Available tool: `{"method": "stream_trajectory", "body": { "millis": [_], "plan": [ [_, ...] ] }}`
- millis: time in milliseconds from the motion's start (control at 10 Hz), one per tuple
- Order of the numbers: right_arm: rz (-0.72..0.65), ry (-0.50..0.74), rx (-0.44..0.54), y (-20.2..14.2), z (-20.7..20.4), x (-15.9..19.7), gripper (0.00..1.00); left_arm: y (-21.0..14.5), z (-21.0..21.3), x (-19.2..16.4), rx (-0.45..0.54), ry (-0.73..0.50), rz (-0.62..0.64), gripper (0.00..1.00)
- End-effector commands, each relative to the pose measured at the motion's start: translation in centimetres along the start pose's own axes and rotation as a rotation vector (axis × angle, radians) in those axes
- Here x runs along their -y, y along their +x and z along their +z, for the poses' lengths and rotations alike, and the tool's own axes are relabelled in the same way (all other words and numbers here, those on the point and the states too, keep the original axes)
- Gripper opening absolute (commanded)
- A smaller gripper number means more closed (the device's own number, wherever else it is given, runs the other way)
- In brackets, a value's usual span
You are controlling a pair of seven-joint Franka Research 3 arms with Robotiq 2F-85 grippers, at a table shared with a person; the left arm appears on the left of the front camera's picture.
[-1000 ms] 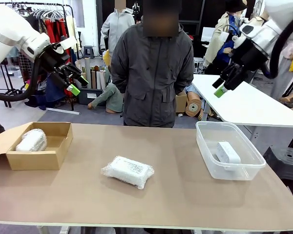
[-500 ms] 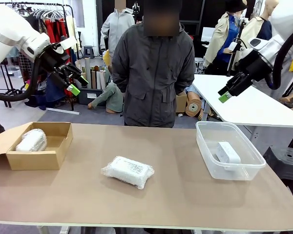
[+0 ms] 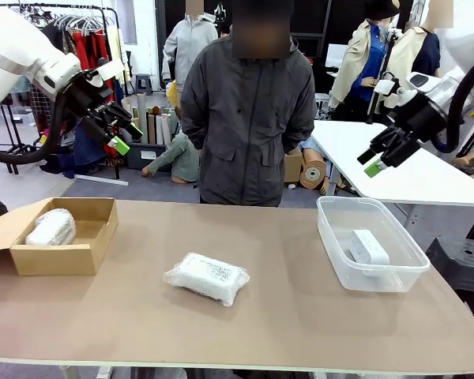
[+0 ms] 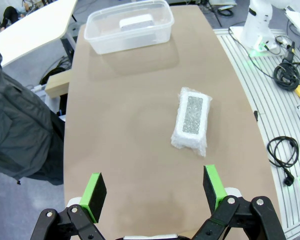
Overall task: Separate and place wrapped and unwrapped clocks.
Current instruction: Pick up the Digital clock indicated by the person.
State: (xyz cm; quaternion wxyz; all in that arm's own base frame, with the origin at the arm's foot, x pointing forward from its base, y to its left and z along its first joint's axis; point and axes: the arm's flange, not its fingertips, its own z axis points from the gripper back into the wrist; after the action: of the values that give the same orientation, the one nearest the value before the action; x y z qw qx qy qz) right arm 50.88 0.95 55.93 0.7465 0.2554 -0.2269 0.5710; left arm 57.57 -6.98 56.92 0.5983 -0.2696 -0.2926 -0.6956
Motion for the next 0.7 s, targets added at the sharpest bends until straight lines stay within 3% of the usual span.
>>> {"method": "stream_trajectory", "body": {
  "millis": [0,600],
  "plan": [
    [0.014,0.058,0.064,-0.5,0.8,1.1,1.0,0.1,0.1,0.1,0.007,-0.003,-0.002,1.0],
    [-0.005,0.034,0.02,-0.8,0.2,0.5,1.0,0.1,0.1,0.1,0.007,-0.003,-0.002,1.0]
  ]
}}
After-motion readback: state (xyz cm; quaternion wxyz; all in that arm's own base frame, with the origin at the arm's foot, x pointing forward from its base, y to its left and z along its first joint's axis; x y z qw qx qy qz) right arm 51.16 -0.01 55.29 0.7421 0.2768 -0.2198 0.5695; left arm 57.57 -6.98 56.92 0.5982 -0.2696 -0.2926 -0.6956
